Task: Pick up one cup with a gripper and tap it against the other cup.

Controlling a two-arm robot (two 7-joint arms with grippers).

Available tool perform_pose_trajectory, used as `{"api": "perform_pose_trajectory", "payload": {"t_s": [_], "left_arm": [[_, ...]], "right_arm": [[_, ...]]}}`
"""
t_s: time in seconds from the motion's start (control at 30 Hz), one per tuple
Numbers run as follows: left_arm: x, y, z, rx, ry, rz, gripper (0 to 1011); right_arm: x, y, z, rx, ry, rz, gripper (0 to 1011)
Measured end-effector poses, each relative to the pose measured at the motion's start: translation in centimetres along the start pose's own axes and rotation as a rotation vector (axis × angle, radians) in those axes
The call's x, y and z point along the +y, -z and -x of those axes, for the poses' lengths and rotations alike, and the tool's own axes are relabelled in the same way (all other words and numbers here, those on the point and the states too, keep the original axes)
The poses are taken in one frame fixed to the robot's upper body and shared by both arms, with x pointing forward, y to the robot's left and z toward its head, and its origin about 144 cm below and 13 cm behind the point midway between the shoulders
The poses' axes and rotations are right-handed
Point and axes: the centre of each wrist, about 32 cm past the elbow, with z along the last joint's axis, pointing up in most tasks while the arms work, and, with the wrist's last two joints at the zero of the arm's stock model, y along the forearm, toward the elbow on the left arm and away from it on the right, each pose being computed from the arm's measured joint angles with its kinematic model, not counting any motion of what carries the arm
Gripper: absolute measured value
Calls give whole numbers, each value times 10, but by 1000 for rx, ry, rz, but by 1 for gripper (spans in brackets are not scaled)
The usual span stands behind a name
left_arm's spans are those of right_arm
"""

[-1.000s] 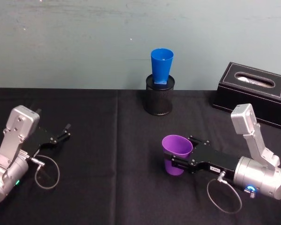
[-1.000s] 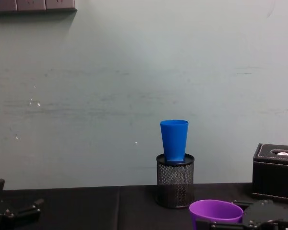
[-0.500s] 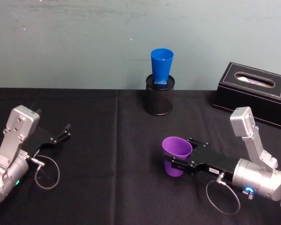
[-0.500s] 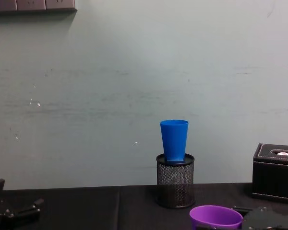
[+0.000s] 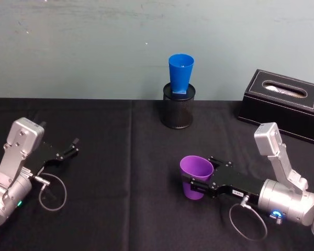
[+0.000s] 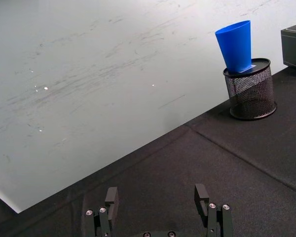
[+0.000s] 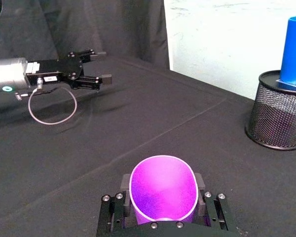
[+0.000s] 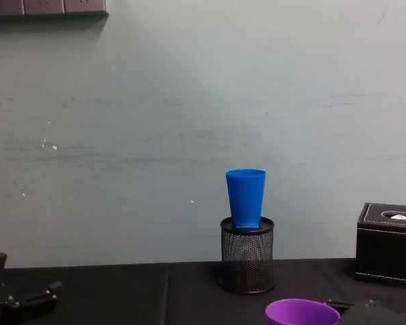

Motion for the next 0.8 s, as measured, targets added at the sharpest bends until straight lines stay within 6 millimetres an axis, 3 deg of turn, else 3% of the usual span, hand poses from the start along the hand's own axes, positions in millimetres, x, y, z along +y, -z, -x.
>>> {"api": "perform_pose_trajectory", "payload": {"t_s": [0.47, 0.8], "left_arm": [[0, 0, 0, 0, 0, 0, 1011], [0, 0, 0, 0, 0, 0, 1011]], "right_arm": [[0, -1, 0, -1, 1, -1, 738], [0, -1, 0, -2, 2, -1, 985]]}}
